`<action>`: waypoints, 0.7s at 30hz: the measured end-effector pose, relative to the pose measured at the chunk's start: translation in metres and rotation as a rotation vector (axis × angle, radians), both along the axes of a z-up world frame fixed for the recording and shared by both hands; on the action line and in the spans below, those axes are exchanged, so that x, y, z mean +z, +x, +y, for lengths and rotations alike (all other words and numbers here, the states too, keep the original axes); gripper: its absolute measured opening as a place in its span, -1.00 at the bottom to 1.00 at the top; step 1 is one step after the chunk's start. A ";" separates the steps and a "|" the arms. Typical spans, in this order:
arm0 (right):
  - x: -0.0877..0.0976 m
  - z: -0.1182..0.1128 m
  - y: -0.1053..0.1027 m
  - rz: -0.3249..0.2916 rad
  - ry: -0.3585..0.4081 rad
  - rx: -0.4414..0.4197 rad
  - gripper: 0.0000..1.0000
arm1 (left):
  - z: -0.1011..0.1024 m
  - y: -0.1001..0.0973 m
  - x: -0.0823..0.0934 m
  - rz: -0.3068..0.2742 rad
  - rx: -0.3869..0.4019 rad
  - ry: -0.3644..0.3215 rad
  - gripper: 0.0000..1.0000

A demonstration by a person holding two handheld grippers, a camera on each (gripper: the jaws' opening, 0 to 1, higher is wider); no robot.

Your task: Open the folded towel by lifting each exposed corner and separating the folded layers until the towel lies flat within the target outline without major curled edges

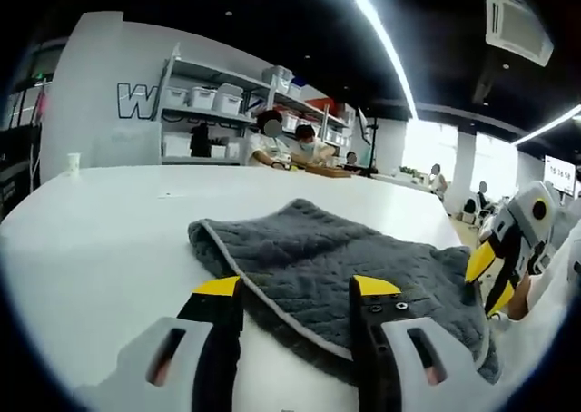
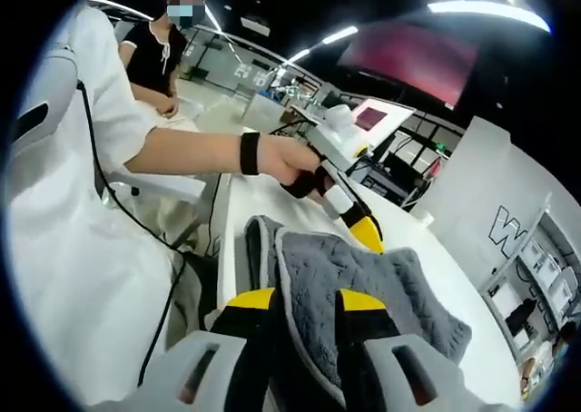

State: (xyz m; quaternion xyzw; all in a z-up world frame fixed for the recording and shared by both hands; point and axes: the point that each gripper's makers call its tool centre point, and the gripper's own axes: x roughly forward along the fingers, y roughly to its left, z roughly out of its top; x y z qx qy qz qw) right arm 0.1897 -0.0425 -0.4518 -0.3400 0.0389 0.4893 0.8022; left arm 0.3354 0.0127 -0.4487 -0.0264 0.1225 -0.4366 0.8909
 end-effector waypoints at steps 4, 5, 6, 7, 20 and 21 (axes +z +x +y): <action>-0.002 0.002 -0.001 -0.002 -0.005 0.002 -0.61 | 0.004 0.012 0.001 0.001 0.010 -0.002 -0.11; -0.003 0.003 0.000 -0.002 -0.002 0.003 -0.62 | 0.004 0.012 0.001 0.002 0.010 -0.002 -0.11; -0.003 0.004 0.000 0.000 -0.001 0.002 -0.63 | 0.004 0.013 0.001 0.006 0.010 -0.001 -0.11; -0.004 0.005 0.000 0.002 0.000 0.000 -0.63 | 0.004 0.015 -0.001 0.013 0.013 0.004 -0.11; 0.002 0.015 0.003 -0.017 0.012 0.000 -0.66 | -0.002 0.022 -0.001 0.025 -0.001 0.007 -0.11; 0.002 0.015 0.003 -0.016 0.014 0.000 -0.66 | -0.002 0.023 -0.001 0.026 0.001 0.007 -0.11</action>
